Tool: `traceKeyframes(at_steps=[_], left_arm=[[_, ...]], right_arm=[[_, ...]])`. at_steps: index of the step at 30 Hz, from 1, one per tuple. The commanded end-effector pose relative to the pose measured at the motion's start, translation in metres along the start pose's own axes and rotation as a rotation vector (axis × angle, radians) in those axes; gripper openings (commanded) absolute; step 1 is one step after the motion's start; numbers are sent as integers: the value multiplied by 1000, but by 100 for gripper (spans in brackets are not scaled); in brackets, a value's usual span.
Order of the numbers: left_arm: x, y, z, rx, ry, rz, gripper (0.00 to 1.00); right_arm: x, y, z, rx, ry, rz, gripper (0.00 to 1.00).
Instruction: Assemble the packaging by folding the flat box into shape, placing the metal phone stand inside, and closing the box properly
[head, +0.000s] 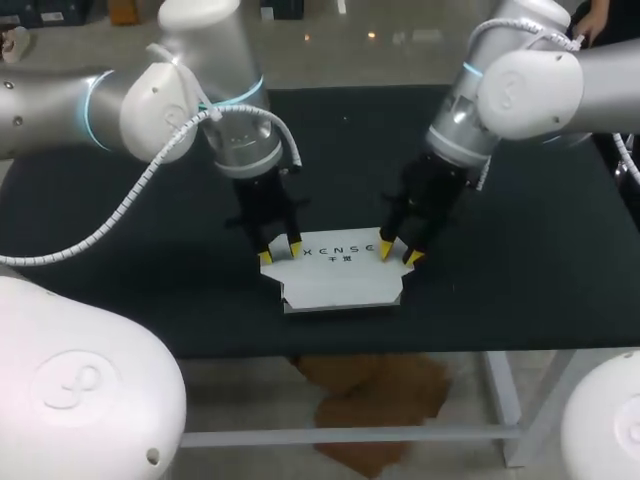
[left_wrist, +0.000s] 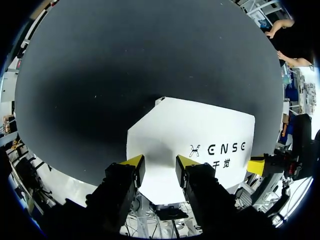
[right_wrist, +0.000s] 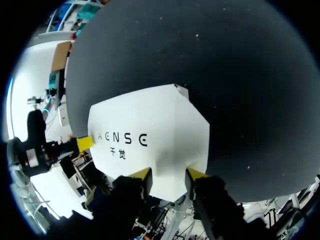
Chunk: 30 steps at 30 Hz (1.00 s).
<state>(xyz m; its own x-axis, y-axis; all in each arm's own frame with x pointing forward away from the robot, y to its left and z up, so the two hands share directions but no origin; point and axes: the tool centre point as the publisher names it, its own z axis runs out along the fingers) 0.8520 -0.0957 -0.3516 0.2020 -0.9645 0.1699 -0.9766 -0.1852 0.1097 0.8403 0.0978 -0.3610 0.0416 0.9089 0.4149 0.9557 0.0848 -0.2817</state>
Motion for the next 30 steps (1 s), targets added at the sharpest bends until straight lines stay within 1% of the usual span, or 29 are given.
traceKeyframes(at_steps=[1, 10, 12, 15, 28, 30], left_arm=[[-2, 5, 3, 16, 4, 1, 44], [-3, 6, 6, 29, 10, -6, 44], [-3, 7, 7, 34, 12, 0, 46], [-4, 7, 9, 40, 13, 4, 46], [-3, 3, 13, 30, 13, -15, 38], [-3, 2, 14, 30, 11, -17, 38]], right_arm=[[-2, -4, 3, -17, 10, -5, 47], [-2, -4, 4, -38, 27, -17, 46], [-2, -4, 5, -42, 28, -22, 47], [-3, -5, 6, -47, 29, -27, 47], [-6, -5, 9, -53, 42, -18, 47], [-6, -4, 10, -47, 42, -14, 47]])
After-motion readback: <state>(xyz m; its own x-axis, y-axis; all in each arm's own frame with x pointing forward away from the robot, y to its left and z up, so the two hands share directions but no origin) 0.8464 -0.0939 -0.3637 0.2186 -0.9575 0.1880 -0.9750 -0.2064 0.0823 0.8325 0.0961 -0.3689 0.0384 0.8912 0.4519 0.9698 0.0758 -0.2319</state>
